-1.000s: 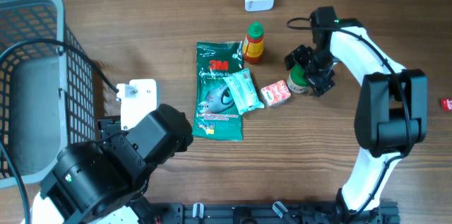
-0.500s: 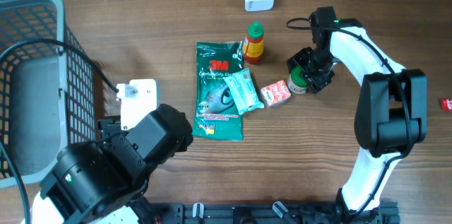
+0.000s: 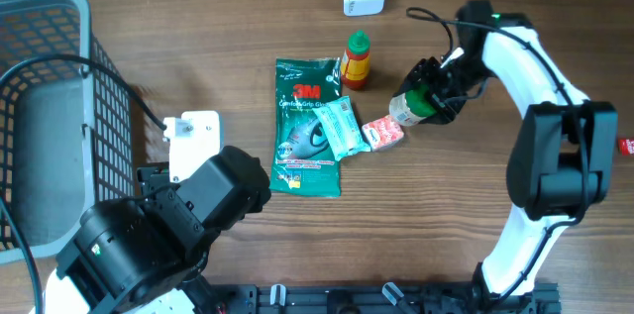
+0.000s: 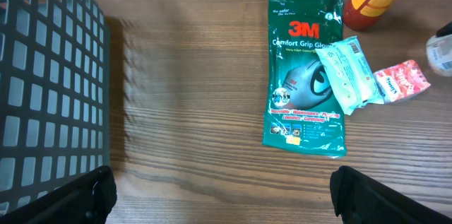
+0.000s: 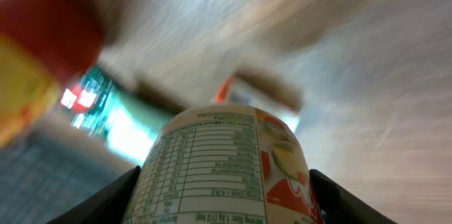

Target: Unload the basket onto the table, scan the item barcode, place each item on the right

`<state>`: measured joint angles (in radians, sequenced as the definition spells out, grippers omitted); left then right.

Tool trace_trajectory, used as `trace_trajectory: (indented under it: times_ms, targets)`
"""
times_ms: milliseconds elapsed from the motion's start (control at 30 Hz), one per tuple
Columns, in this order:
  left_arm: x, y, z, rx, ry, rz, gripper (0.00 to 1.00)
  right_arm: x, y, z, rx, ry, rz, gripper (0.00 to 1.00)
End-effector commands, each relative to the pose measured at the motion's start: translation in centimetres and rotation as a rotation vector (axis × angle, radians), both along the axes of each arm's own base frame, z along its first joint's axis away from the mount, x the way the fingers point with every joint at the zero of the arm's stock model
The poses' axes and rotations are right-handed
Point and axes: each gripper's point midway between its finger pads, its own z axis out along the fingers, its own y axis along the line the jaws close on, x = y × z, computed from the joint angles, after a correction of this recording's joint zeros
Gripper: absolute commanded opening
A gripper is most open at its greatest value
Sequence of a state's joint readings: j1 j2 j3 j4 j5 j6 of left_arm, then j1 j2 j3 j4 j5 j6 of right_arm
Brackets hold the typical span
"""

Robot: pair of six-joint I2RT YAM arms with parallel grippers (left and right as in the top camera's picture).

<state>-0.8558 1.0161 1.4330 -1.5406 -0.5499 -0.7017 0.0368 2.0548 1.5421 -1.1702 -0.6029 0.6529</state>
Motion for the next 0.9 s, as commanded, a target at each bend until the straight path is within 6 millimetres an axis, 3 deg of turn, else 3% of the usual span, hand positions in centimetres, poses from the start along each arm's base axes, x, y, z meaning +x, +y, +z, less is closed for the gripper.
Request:
trace_trajectory:
  times_ms: [0,333,867]
  targets:
    - [0.1,0.1,0.1,-0.002,-0.012,0.017,1.0,-0.1,2.7,4.9,0.246,-0.082,0.054,0.71]
    - [0.1,0.1,0.1,-0.002,-0.012,0.017,1.0,-3.6,4.1,7.3,0.377,0.052,0.077,0.71]
    - [0.1,0.1,0.1,-0.002,-0.012,0.017,1.0,-4.1,5.0,7.9,0.409,0.085,0.069,0.71]
